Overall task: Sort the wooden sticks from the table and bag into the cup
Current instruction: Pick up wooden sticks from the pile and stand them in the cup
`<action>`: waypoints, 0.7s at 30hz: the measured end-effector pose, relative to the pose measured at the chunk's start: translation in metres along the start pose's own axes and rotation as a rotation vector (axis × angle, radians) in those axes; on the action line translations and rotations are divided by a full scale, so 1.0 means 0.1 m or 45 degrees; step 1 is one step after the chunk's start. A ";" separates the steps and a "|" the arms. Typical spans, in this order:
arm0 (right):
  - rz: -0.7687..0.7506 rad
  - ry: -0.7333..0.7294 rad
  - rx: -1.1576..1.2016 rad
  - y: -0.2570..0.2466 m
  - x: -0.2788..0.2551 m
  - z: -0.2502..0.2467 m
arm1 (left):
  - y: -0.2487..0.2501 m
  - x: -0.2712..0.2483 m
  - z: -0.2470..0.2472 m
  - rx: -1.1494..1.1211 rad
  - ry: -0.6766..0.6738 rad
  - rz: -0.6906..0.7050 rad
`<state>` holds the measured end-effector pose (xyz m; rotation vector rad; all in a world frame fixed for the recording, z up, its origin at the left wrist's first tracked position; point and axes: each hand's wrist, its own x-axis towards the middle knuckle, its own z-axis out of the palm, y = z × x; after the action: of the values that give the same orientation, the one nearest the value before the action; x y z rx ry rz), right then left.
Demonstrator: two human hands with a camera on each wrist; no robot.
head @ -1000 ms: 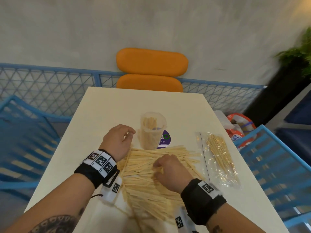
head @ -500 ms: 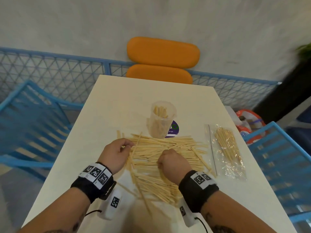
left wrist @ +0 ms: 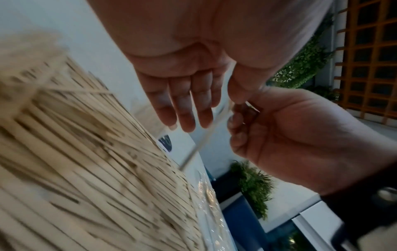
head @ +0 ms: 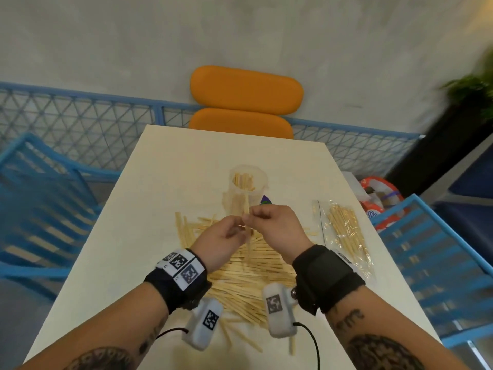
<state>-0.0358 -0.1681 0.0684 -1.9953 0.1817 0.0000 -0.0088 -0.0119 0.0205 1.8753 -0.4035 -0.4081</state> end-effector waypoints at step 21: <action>-0.076 -0.273 -1.497 0.84 -0.01 0.06 | -0.32 -0.01 -0.03 -0.207 0.226 -0.290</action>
<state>-0.0468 -0.1965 -0.0103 -3.1445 -0.0469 0.3533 -0.0058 0.0012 -0.0083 1.7862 -0.0353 -0.4091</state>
